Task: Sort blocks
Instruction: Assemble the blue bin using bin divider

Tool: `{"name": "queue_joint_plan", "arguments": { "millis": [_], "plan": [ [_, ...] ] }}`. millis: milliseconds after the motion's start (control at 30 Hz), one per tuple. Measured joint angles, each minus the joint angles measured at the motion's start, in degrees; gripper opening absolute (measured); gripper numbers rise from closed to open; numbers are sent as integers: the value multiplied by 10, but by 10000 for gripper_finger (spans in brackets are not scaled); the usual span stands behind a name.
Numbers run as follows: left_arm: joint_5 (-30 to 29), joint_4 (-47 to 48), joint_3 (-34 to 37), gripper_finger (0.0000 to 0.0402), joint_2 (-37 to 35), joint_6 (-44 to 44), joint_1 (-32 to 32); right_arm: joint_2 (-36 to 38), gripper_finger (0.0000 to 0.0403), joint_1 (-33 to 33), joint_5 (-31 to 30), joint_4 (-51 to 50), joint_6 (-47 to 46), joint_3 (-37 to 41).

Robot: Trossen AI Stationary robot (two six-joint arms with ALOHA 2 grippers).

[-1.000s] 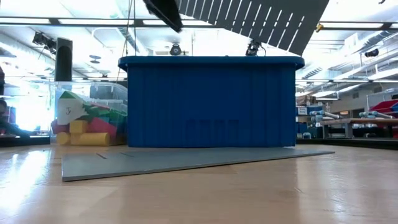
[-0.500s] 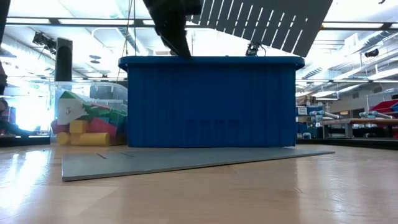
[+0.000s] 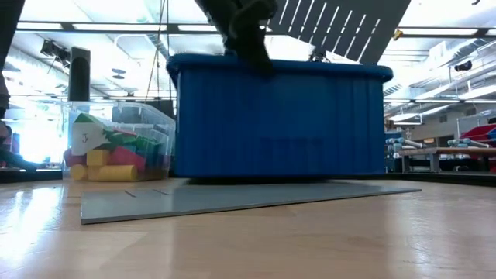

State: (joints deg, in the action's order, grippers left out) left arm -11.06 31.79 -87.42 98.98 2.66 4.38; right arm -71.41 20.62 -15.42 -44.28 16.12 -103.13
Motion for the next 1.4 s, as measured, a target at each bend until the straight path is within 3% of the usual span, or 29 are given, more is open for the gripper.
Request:
{"name": "queue_joint_plan", "arguments": {
  "millis": [400,633,767,933,1067,1167,1400],
  "plan": [
    [20,-166,-1,98,69,-5,-31,2,2,0,-2,15,0,0],
    [-6,-209,-6,114,93,-13,-67,2,2,0,-2,16,0,0],
    [22,-274,-13,144,99,-17,-81,2,2,0,-1,19,0,0],
    [65,-342,-18,154,93,-11,-85,2,2,0,-1,17,1,0],
    [65,-316,-19,176,95,14,-81,2,2,0,-1,6,0,0],
    [63,-248,-58,207,82,31,-79,2,2,0,-1,2,0,0],
    [46,58,-211,261,68,109,-77,2,2,0,-1,-3,0,0]
  ]
}}
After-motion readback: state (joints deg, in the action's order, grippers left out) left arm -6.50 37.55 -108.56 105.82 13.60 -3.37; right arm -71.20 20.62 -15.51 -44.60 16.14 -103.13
